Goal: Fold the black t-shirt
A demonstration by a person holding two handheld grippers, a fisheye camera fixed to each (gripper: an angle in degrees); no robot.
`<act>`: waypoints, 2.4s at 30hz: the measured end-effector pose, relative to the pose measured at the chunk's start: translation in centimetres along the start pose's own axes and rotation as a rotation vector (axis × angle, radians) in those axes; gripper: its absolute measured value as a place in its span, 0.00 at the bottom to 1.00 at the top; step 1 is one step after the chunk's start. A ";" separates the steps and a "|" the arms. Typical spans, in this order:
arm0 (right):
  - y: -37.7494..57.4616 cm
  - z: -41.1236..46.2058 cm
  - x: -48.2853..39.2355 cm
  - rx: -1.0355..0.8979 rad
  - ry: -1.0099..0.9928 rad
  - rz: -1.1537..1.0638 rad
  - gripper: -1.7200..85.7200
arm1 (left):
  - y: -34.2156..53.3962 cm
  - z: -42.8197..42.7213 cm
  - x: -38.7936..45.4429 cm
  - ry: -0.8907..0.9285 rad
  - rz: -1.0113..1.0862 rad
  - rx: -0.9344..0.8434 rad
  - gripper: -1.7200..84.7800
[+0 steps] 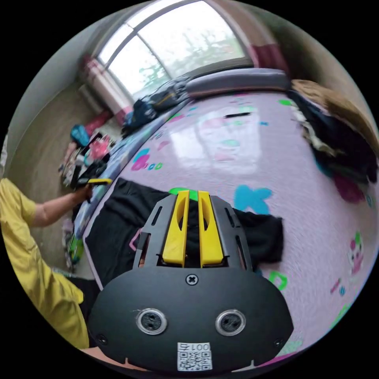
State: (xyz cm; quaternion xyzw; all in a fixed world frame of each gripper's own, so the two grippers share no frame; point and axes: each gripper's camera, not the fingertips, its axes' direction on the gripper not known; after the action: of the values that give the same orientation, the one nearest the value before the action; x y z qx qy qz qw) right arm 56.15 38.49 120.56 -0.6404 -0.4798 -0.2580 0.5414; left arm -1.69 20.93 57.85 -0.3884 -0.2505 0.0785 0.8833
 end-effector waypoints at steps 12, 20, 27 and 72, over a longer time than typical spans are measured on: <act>-0.7 21.9 -25.1 -0.392 -0.286 -0.764 0.07 | 7.1 -0.7 -6.8 0.221 -0.207 -0.166 0.11; 3.2 31.8 -37.4 -0.373 -0.175 -1.065 0.11 | 11.6 -2.1 -10.1 0.223 -0.383 -0.083 0.10; 4.7 35.9 -40.0 -0.388 -0.092 -1.099 0.08 | 13.4 -3.0 -14.0 0.313 -0.447 -0.050 0.08; 1.1 19.2 -20.0 -0.200 0.297 -0.432 0.03 | -4.2 3.6 -23.4 0.376 -0.257 0.053 0.15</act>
State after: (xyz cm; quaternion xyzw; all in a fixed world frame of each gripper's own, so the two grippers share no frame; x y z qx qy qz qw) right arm 45.34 49.94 97.72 -0.5286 -0.4929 -0.5044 0.4724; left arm -23.93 12.60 53.99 -0.3377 -0.1266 -0.1020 0.9271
